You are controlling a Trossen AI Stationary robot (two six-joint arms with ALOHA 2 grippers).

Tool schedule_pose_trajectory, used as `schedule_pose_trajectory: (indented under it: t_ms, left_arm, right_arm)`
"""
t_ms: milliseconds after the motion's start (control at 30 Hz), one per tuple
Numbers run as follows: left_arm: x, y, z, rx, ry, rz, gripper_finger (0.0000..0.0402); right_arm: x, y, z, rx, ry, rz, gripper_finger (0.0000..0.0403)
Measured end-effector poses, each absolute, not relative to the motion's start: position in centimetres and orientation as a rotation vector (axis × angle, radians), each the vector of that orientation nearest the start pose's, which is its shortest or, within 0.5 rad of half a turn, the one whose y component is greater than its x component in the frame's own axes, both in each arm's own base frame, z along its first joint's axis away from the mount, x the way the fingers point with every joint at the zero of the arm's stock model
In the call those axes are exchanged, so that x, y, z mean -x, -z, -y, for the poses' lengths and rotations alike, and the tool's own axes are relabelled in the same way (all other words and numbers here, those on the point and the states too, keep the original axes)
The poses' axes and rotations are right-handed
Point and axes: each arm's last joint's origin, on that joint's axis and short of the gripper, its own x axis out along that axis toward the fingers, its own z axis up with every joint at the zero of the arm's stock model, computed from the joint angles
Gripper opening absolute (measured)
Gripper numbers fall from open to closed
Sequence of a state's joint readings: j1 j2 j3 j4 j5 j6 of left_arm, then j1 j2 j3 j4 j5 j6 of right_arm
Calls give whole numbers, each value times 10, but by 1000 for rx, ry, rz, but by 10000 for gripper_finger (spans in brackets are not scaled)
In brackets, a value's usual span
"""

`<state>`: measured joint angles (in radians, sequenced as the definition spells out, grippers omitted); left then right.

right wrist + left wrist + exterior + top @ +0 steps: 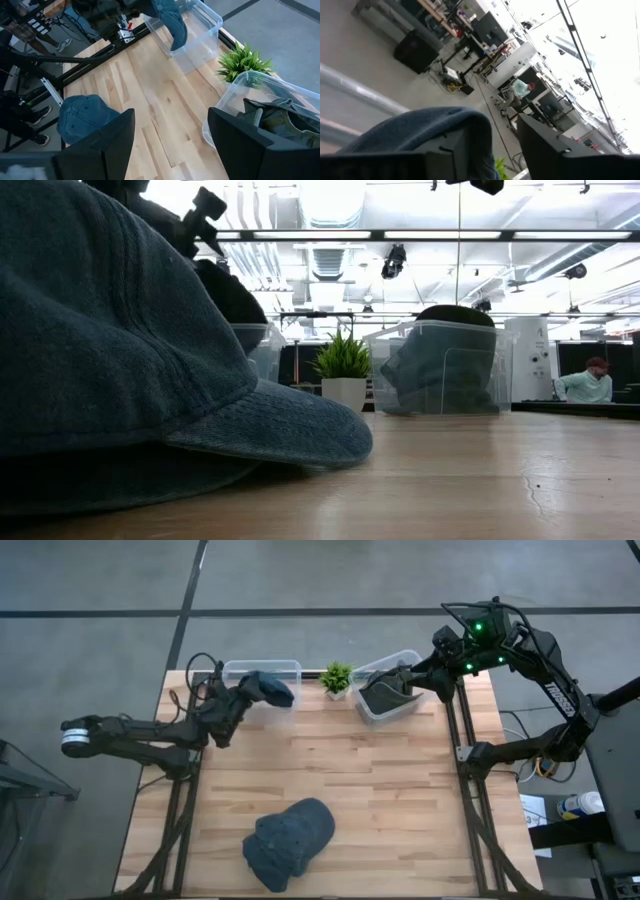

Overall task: Pick & Place hat
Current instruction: Put the top dark blue cap into the left transparent bin, then put the top blue cap into the left transparent bin

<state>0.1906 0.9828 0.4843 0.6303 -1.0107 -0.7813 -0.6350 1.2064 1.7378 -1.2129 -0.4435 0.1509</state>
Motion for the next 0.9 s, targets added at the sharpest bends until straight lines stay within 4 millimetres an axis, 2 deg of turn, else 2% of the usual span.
schedule_pose_trajectory:
  t_ms: [133, 233, 400, 500, 700, 900]
  left_arm:
    - [-190, -271, -62, 696, -1113, 531, 180]
    - [-189, -266, -62, 765, -1120, 533, 191]
    - [-185, -251, -64, 1183, -1067, 656, 195]
    - [-184, -247, -65, 1377, -995, 664, 195]
    - [-184, -256, -64, 1570, -839, 753, 195]
    - [-183, -275, -60, 1609, -597, 740, 195]
  right_arm:
    - [-152, -467, 97, -497, 229, -573, 243]
    - [-152, -467, 97, -497, 229, -573, 242]
    - [-152, -467, 97, -496, 229, -573, 245]
    - [-152, -467, 97, -496, 229, -574, 249]
    - [-152, -466, 97, -491, 227, -578, 250]
    - [-154, -461, 98, -484, 222, -597, 247]
